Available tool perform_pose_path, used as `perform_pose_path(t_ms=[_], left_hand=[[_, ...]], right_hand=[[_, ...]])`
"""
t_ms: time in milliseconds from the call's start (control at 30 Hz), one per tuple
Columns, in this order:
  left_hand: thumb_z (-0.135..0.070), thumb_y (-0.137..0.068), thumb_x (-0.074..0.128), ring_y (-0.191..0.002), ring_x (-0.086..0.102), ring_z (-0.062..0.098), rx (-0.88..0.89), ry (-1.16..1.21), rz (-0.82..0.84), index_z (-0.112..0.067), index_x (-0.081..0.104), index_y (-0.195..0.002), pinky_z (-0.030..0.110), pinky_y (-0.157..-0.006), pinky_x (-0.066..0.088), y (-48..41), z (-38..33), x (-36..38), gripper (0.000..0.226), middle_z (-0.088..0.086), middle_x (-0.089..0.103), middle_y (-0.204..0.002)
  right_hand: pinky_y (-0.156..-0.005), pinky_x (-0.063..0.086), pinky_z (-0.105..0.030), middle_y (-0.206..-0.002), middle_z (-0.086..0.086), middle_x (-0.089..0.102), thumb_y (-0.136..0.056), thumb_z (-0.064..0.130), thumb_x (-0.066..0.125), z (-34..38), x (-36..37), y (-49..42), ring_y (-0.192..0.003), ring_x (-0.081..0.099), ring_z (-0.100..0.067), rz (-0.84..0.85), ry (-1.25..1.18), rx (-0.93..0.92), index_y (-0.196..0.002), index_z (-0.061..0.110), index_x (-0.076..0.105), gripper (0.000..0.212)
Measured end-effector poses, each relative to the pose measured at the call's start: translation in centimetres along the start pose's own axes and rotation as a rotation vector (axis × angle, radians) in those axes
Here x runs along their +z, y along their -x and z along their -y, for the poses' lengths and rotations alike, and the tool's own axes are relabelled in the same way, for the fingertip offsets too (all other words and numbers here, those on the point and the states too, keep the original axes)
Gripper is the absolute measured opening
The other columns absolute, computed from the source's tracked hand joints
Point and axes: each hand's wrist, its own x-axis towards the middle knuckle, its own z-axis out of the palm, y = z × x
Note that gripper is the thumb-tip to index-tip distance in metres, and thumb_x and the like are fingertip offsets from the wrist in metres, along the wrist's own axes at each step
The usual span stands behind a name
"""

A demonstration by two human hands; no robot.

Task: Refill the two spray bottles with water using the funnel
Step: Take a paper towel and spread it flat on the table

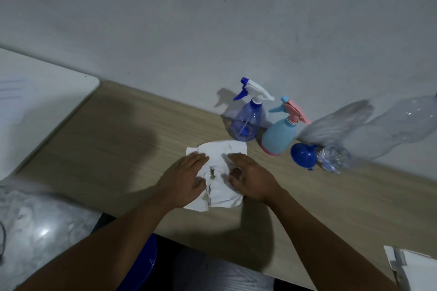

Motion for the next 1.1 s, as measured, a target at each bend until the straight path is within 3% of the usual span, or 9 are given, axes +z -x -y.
perform_pose_path(t_ms=[100, 167, 300, 433, 533, 767, 900, 1000, 1100], left_hand=[[-0.042, -0.086, 0.044, -0.150, 0.016, 0.012, 0.041, -0.015, 0.075, -0.020, 0.029, -0.153, 0.028, -0.121, 0.015, 1.0, 0.5, 0.2, 0.072, -0.005, 0.027, -0.160], [-0.039, -0.084, 0.051, -0.150, 0.015, 0.011, 0.066, -0.043, 0.090, -0.021, 0.027, -0.154, 0.024, -0.120, 0.012, 1.5, 0.6, 0.3, 0.076, -0.007, 0.025, -0.160], [-0.033, -0.088, 0.058, -0.138, 0.040, 0.016, 0.071, -0.021, 0.023, -0.019, 0.040, -0.148, 0.035, -0.114, 0.037, 2.4, 0.3, 0.6, 0.064, -0.002, 0.047, -0.149], [-0.026, -0.085, 0.069, -0.110, 0.060, 0.021, 0.051, -0.026, -0.072, -0.020, 0.051, -0.139, 0.035, -0.091, 0.054, 2.8, -0.8, 0.8, 0.058, 0.003, 0.066, -0.124], [-0.028, -0.085, 0.067, -0.098, 0.065, 0.023, 0.007, 0.039, -0.117, -0.023, 0.057, -0.131, 0.034, -0.082, 0.056, 3.2, -1.8, 0.7, 0.047, 0.004, 0.070, -0.113], [-0.025, -0.090, 0.063, -0.094, 0.066, 0.015, 0.018, 0.093, -0.115, -0.028, 0.065, -0.117, 0.031, -0.082, 0.053, 4.0, -3.9, 0.5, 0.027, -0.003, 0.073, -0.108], [-0.028, -0.091, 0.062, -0.086, 0.067, 0.009, 0.062, 0.111, -0.094, -0.031, 0.070, -0.114, 0.027, -0.079, 0.053, 4.3, -5.3, -0.2, 0.024, -0.007, 0.075, -0.103], [-0.023, -0.090, 0.066, -0.085, 0.067, 0.005, 0.103, 0.143, -0.071, -0.029, 0.074, -0.109, 0.016, -0.080, 0.049, 4.2, -7.6, -1.2, 0.021, -0.008, 0.076, -0.102], [-0.017, -0.093, 0.065, -0.090, 0.059, -0.007, 0.147, 0.246, -0.071, -0.019, 0.075, -0.110, -0.004, -0.083, 0.033, 3.7, -11.7, -2.1, 0.020, -0.007, 0.074, -0.107]], right_hand=[[-0.110, 0.020, -0.019, -0.163, 0.006, 0.026, -0.087, 0.054, 0.063, 0.1, 0.3, 1.1, -0.151, 0.019, -0.012, 0.128, 0.052, -0.045, -0.157, 0.033, 0.019, 0.086], [-0.109, 0.027, -0.021, -0.162, 0.004, 0.028, -0.085, 0.048, 0.066, 0.5, 0.7, 1.5, -0.148, 0.024, -0.014, 0.121, 0.093, -0.092, -0.158, 0.031, 0.019, 0.088], [-0.094, 0.049, -0.030, -0.147, 0.001, 0.048, -0.086, 0.037, 0.063, 1.3, 2.5, 2.1, -0.130, 0.047, -0.019, 0.014, 0.097, -0.127, -0.154, 0.028, 0.031, 0.075], [-0.095, 0.050, -0.033, -0.140, 0.001, 0.057, -0.091, 0.031, 0.059, 1.8, 3.8, 2.5, -0.127, 0.050, -0.017, -0.034, 0.030, -0.066, -0.149, 0.028, 0.040, 0.061], [-0.091, 0.051, -0.033, -0.127, -0.001, 0.061, -0.092, 0.023, 0.059, 2.7, 4.2, 2.8, -0.115, 0.057, -0.017, -0.059, -0.060, -0.005, -0.142, 0.026, 0.049, 0.052], [-0.092, 0.053, -0.034, -0.121, 0.006, 0.069, -0.088, 0.015, 0.057, 3.9, 4.5, 5.0, -0.107, 0.064, -0.012, -0.121, -0.257, 0.100, -0.129, 0.028, 0.060, 0.043], [-0.081, 0.053, -0.032, -0.103, 0.009, 0.067, -0.080, 0.026, 0.056, 4.4, 3.2, 7.7, -0.094, 0.061, -0.012, -0.210, -0.269, 0.131, -0.112, 0.026, 0.067, 0.034], [-0.077, 0.051, -0.025, -0.097, 0.014, 0.067, -0.078, 0.046, 0.050, 4.7, 1.8, 10.2, -0.089, 0.060, -0.007, -0.280, -0.309, 0.139, -0.106, 0.025, 0.069, 0.040], [-0.076, 0.052, -0.019, -0.096, 0.017, 0.071, -0.079, 0.044, 0.057, 3.9, 0.0, 13.2, -0.088, 0.067, 0.000, -0.352, -0.482, 0.227, -0.105, 0.026, 0.069, 0.033]])
